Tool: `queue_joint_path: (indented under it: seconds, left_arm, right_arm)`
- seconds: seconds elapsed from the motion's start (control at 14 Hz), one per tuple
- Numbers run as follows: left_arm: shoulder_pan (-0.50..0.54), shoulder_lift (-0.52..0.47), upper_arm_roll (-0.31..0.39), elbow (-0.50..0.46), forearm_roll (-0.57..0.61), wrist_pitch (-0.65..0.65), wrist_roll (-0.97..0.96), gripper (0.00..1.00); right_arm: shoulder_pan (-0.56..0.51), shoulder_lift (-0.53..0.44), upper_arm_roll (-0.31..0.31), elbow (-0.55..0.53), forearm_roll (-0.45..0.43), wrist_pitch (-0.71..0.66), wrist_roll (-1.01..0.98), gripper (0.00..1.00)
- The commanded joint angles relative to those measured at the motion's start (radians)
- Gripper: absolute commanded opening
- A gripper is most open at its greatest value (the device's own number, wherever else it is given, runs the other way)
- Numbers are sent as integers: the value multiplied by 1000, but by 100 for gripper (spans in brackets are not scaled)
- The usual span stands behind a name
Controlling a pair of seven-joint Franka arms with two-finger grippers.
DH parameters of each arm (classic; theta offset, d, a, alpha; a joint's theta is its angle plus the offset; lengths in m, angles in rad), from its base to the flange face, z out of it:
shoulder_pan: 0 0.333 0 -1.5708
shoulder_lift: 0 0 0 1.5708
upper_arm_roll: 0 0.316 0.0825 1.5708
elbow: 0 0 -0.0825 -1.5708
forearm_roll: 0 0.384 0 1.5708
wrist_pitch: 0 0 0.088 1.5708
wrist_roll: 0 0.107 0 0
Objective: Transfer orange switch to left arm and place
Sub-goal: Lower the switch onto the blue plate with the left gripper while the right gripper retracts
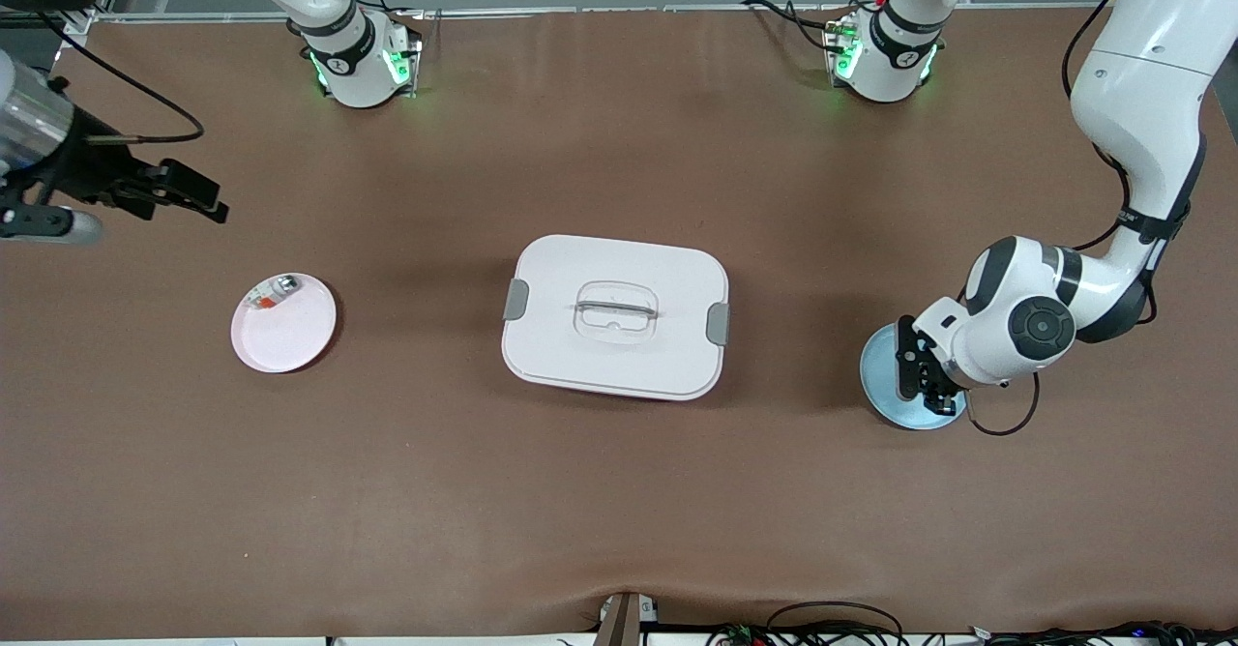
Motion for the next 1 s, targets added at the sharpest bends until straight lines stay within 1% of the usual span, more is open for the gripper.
queue_joint_path:
  seconds: [0.0,0.07,0.14,0.36,0.57,0.64,0.79,0.93]
  left_arm:
    - [1,24,-4,12,52,11,6,33]
    - [1,29,-4,15,61,11,5,54]
    - [1,29,-4,18,48,9,-17,100]
    - [13,17,10,20,43,5,-113,100]
    - [10,-31,-4,31,37,-33,-245,100]
    - [9,-48,-8,44,5,-49,-305,100]
    - [15,-66,-10,87,-111,-67,-376,100]
    - [24,-65,-4,176,-246,-112,-420,100]
  right_arm:
    - [-36,0,21,54,-40,-22,-4,100]
    - [-45,5,21,67,-47,-22,-24,100]
    - [-55,14,20,84,-49,-22,-65,100]
    - [-78,15,21,94,-55,-22,-107,100]
    - [-93,15,21,94,-66,-23,-108,100]
    - [-102,17,21,97,-60,-25,-108,100]
    - [-99,17,23,101,-61,-31,-107,100]
    - [-99,15,24,107,-67,-29,-107,100]
